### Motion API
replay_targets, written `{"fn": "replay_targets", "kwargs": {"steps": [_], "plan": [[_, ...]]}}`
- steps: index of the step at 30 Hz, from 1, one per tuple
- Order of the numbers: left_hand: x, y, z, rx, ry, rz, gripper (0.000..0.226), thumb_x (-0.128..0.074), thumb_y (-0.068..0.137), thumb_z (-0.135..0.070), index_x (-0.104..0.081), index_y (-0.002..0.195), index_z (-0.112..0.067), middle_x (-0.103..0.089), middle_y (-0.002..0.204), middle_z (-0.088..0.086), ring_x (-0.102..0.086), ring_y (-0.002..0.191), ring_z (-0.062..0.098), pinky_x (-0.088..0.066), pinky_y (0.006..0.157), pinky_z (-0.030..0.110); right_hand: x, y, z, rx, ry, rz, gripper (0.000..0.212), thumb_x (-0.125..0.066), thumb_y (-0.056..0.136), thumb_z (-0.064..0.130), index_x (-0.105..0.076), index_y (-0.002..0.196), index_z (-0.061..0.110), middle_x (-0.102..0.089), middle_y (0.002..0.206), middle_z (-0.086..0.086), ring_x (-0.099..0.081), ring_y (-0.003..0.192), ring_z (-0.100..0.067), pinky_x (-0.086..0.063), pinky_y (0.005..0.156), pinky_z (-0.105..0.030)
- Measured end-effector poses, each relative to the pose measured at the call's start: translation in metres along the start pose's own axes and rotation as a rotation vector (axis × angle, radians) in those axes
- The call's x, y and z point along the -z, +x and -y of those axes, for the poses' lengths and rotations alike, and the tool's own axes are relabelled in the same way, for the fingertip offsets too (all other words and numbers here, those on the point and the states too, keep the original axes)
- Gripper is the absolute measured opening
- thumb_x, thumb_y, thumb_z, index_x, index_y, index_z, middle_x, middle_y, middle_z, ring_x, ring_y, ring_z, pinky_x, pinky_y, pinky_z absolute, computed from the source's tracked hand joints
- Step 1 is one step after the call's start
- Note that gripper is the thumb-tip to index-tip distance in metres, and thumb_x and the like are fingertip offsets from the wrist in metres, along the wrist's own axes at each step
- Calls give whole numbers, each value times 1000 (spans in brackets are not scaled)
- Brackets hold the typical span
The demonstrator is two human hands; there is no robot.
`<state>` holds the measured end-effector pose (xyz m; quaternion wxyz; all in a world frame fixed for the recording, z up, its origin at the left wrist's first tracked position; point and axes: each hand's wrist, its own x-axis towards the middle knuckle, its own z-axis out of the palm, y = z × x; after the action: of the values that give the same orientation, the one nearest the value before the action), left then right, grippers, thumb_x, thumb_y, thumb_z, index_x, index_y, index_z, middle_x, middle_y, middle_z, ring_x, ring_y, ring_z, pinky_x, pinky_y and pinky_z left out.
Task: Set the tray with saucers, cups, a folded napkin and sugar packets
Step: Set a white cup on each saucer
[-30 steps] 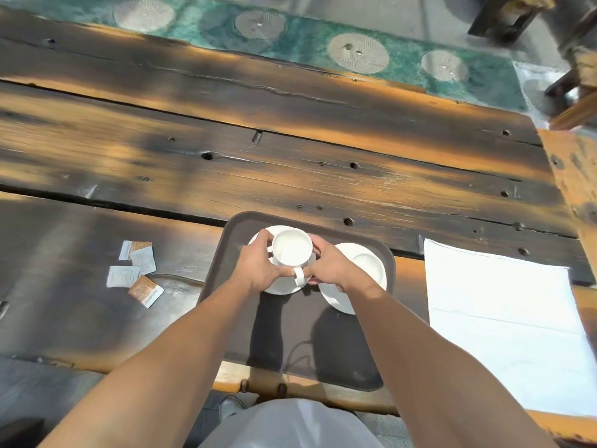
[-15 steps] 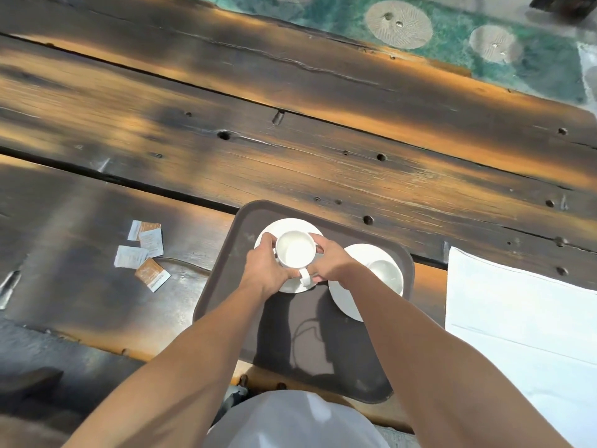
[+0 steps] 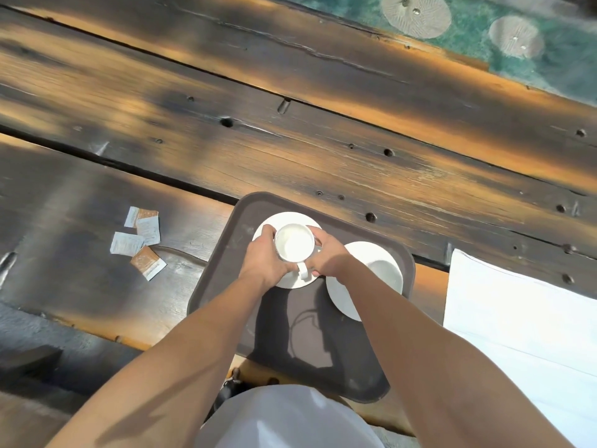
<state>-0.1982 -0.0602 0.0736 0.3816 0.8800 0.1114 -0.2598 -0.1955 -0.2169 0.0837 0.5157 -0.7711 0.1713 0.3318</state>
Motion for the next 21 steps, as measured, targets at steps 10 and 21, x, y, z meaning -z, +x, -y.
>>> {"fn": "replay_targets", "kwargs": {"steps": [10,21], "plan": [[13,-14,0,-44,-8,-21,74,-89,66,-14,-48,128,-19,-62,123,3,-65,103,22,-53,91,35,-10,-8,-1,3,-198,-172,78,-62,77,-3,-41,147,23,-58,138,-5,-58,119,-31,-49,81,-36],[46,-49,24,-193,136,-25,44,-72,85,-24,-51,123,-21,-63,111,-3,-62,101,21,-52,87,35,-46,-54,2,-111,-450,-417,65,-64,84,12,-38,144,10,-56,134,-17,-50,126,-35,-43,101,-36]]}}
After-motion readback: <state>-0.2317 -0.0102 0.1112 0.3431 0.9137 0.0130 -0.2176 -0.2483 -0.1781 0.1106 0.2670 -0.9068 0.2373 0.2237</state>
